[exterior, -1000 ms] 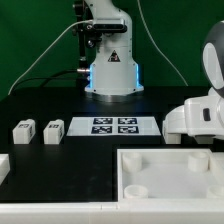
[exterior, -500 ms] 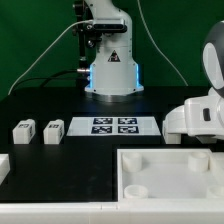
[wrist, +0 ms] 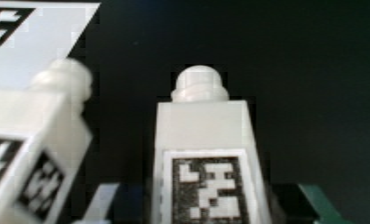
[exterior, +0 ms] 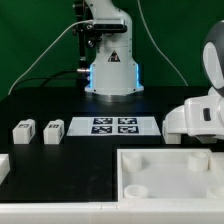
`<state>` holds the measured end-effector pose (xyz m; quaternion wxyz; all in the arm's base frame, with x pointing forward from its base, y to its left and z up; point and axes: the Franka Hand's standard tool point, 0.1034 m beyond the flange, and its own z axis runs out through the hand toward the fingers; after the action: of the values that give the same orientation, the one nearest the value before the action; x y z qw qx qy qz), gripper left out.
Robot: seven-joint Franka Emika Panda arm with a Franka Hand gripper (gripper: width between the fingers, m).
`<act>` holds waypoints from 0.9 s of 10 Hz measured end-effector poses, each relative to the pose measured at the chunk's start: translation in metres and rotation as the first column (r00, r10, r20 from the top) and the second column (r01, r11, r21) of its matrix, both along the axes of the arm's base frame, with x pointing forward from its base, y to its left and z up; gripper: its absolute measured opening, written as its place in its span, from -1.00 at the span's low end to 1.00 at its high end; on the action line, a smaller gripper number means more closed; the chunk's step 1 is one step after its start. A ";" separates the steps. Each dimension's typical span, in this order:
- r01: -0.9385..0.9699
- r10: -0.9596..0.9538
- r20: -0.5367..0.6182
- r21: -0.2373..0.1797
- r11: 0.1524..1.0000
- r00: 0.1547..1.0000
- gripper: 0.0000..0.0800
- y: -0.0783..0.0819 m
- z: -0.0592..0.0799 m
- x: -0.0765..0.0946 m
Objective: Assemble one leg
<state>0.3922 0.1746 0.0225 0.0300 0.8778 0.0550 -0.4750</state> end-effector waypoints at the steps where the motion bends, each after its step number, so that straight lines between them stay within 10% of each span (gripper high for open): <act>1: -0.017 0.018 -0.007 0.023 1.000 1.000 -0.27 -0.006 0.020 0.006; 9: -0.096 -0.009 0.617 0.137 0.986 0.787 -0.27 -0.028 0.134 0.096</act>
Offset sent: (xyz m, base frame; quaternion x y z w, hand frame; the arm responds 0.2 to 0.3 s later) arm 0.0411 -0.0175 0.0650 -0.0264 0.1657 -0.0410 0.9850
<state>0.4884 0.1471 0.1562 -0.0137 0.9825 0.1003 -0.1562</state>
